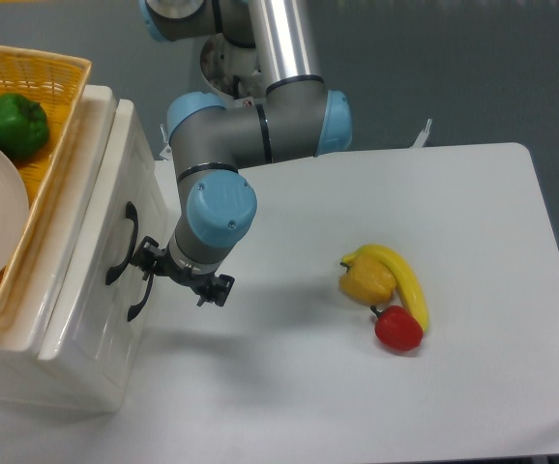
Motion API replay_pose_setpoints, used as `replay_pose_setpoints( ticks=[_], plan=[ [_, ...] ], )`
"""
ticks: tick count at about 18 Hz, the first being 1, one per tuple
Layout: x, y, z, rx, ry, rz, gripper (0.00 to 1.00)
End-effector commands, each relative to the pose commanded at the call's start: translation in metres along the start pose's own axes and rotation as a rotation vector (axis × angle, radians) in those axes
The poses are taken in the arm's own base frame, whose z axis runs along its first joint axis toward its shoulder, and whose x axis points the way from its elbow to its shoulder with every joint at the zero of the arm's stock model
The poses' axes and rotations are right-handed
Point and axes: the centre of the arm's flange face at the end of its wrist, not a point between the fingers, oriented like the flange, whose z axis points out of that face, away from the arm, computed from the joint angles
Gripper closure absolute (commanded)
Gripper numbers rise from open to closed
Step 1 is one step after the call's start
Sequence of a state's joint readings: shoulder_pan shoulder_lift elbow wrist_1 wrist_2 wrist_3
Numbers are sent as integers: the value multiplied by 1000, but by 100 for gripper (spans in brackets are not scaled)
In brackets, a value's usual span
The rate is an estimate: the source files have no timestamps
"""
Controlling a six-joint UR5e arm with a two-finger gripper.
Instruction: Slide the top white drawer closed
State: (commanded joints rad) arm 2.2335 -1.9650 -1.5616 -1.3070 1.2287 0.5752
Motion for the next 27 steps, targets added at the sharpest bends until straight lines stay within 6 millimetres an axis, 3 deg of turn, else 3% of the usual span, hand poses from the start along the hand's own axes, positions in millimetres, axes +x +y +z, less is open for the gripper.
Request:
replay_pose_setpoints(
  ticks=[6, 12, 17, 22, 25, 27],
  plan=[
    [-16, -1, -18, -11, -108, 10, 0],
    [-71, 18, -54, 28, -164, 2, 0],
    [-115, 47, -74, -59, -259, 101, 0],
    [-150, 86, -118, -70, -323, 146, 0],
    [-174, 108, -133, -84, -326, 252, 0],
    [-177, 123, -155, -80, -351, 311, 0]
  ],
)
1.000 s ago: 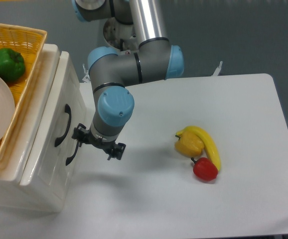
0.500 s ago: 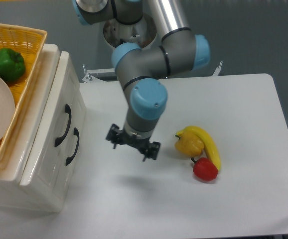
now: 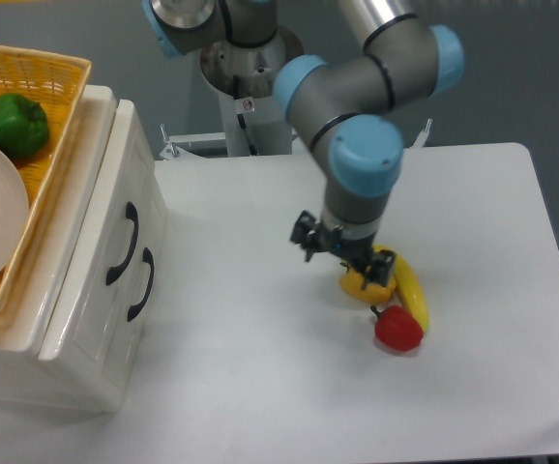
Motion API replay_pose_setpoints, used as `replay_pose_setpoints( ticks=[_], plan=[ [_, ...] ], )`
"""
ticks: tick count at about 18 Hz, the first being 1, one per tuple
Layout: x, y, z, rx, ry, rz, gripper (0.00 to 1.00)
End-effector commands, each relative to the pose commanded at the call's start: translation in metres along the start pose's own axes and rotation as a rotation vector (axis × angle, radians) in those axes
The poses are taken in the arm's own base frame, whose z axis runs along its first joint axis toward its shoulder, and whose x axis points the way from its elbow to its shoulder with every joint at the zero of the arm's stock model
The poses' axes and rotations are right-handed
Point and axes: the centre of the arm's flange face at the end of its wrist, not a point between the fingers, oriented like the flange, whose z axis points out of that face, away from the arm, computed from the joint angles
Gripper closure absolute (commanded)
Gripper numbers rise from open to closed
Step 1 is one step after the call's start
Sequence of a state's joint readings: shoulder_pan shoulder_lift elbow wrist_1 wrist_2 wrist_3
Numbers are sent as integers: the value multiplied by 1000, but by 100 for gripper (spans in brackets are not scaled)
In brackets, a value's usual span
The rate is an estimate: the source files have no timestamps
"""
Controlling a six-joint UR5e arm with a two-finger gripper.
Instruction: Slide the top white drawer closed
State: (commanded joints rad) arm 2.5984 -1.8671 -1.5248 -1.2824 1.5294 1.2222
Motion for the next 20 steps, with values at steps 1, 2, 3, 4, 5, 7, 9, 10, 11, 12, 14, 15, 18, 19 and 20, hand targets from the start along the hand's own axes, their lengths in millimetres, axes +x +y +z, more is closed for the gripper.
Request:
replay_pose_setpoints(
  ticks=[1, 2, 3, 4, 5, 7, 9, 10, 11, 12, 14, 15, 18, 19, 20],
  plan=[
    [-1, 8, -9, 4, -14, 5, 0],
    [-5, 14, -11, 6, -17, 1, 0],
    [-6, 18, -11, 6, -16, 1, 0],
    [-7, 21, -11, 4, -13, -2, 0],
    [-5, 23, -13, 3, -14, 2, 0],
    [-6, 37, -28, 6, -28, 7, 0],
    [-11, 47, -29, 3, -28, 44, 0],
    [-12, 55, -30, 1, -25, 53, 0],
    [-12, 67, -33, 0, -23, 55, 0],
    [-11, 77, -36, 0, -23, 67, 0],
    [-11, 86, -39, 1, -27, 86, 0],
    [-11, 90, -41, 2, -32, 91, 0],
    [-10, 91, -42, 3, -30, 92, 0],
    [-10, 91, -42, 2, -30, 92, 0],
    [-10, 92, -42, 2, -30, 92, 0]
  ],
)
